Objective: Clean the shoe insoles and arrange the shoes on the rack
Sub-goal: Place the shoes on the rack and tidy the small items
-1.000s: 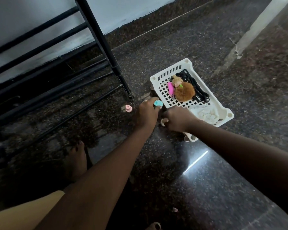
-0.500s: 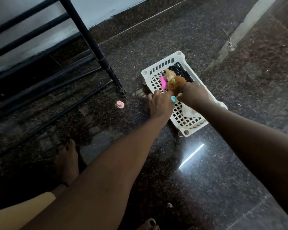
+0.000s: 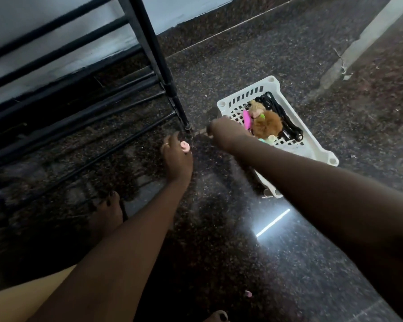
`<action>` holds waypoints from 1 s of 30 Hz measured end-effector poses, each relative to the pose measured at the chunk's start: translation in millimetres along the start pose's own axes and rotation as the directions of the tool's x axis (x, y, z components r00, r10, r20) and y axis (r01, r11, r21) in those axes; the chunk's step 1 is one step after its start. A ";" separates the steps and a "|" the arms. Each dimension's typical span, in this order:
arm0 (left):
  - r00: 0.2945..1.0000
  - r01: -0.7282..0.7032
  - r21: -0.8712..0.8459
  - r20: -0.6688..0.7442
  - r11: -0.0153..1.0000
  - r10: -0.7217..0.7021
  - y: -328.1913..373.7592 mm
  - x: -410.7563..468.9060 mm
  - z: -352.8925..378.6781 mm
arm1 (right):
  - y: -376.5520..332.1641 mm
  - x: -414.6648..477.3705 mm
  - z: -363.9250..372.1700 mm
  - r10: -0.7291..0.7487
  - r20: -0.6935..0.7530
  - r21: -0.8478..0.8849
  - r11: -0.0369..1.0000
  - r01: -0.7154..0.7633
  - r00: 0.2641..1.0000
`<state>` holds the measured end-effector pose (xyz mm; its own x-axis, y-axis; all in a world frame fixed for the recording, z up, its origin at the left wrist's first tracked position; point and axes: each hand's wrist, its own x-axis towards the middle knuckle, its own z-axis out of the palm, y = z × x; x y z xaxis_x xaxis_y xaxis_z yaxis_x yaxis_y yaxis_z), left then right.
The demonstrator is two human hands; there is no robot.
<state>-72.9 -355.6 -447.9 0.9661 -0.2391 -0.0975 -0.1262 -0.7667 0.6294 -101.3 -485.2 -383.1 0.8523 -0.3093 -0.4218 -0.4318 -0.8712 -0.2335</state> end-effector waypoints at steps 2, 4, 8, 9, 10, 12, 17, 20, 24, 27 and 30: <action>0.991 0.085 -0.005 0.109 0.996 -0.084 -11.6 8.7 -0.8 | -21.3 14.3 15.9 -0.034 0.047 0.070 0.997 0.031 0.998; 0.979 0.087 0.017 0.182 0.996 -0.089 -18.0 14.4 0.0 | -38.9 22.8 29.6 -0.041 0.073 0.104 0.994 0.033 0.996; 0.978 0.067 0.097 0.190 0.993 -0.085 -22.4 21.6 0.9 | -59.6 30.1 47.2 -0.034 0.062 0.134 0.991 0.025 0.998; 0.980 0.074 0.095 0.176 0.993 -0.090 -23.0 22.0 0.8 | -60.1 30.0 47.3 -0.044 0.052 0.124 0.992 0.037 0.998; 0.983 0.069 0.081 0.164 0.994 -0.082 -22.1 20.5 1.1 | -58.3 29.8 46.5 -0.066 0.048 0.109 0.992 0.060 0.997; 0.986 0.027 0.018 0.162 0.999 -0.030 -15.7 13.1 0.1 | -47.3 24.8 39.9 -0.117 0.032 0.087 0.990 0.113 0.993; 0.950 -0.154 -0.118 0.256 0.981 0.179 18.3 -11.6 6.1 | 11.0 -9.7 3.7 -0.068 -0.045 0.073 0.995 0.071 0.997; 0.898 -0.251 -0.170 0.326 0.953 0.294 43.4 -30.4 16.0 | 52.4 -38.4 -12.6 0.011 -0.086 0.054 0.999 -0.007 0.996; 0.885 -0.271 -0.183 0.340 0.945 0.319 69.3 -46.1 29.1 | 79.3 -69.6 -18.5 0.116 -0.138 0.058 0.992 -0.109 0.984; 0.900 -0.249 -0.129 0.336 0.960 0.279 76.2 -48.6 39.7 | 85.1 -74.8 -8.3 0.116 -0.123 0.027 0.993 -0.114 0.986; 0.901 -0.258 -0.108 0.332 0.960 0.280 78.0 -51.8 44.6 | 83.7 -72.6 1.7 0.081 -0.098 -0.099 0.991 -0.091 0.992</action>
<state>-142.8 -429.5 -428.1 0.7601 -0.6278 -0.1678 -0.3467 -0.6101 0.7124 -199.9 -535.1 -373.5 0.8391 -0.4152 -0.3514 -0.4764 -0.8727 -0.1065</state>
